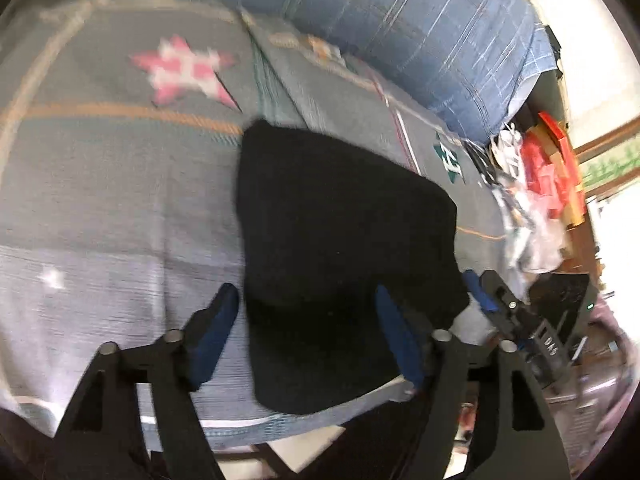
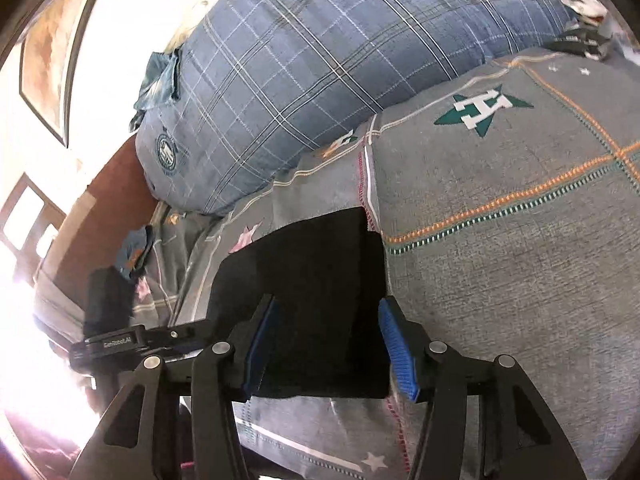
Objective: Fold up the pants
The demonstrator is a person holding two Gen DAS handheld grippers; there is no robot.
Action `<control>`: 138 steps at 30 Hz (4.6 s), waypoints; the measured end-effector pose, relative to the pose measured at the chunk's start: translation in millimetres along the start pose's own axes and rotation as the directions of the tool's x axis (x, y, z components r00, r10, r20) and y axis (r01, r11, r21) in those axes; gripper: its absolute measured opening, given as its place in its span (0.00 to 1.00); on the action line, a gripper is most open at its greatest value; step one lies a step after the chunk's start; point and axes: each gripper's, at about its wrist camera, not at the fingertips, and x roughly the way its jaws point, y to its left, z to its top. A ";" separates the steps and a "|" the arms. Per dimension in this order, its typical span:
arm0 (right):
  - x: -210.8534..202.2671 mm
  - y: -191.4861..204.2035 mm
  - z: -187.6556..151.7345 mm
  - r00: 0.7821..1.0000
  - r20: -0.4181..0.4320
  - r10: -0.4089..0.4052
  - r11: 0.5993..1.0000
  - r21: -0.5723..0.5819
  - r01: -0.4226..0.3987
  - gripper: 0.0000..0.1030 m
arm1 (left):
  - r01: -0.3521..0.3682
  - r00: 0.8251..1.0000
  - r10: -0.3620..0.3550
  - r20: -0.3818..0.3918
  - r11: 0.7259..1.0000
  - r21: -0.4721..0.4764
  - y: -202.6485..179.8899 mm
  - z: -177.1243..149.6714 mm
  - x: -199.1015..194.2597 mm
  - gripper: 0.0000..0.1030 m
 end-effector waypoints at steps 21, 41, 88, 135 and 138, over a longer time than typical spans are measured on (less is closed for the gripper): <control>5.1 1.6 -5.2 0.999 0.002 0.053 0.993 0.102 -0.053 0.60 | 0.035 0.996 -0.031 0.083 0.999 -0.041 31.8 -15.6 -35.3 0.31; 79.6 17.8 -20.1 0.978 -0.147 0.148 0.989 0.005 -0.149 0.60 | -0.062 0.998 0.059 0.038 0.995 0.075 37.8 -9.8 -5.6 0.64; 125.5 71.8 69.0 0.964 0.124 -0.235 0.933 -0.251 0.259 0.58 | -0.351 0.879 0.274 0.390 0.925 0.142 0.8 70.6 23.3 0.70; 36.0 92.2 13.2 0.830 0.366 -0.420 0.808 -0.266 0.526 1.00 | -0.558 0.694 0.443 0.567 0.829 0.035 -15.6 13.6 -2.0 0.76; 32.1 88.0 12.8 0.829 0.367 -0.421 0.809 -0.260 0.527 1.00 | -0.547 0.700 0.426 0.573 0.836 0.047 -18.2 12.3 -5.9 0.76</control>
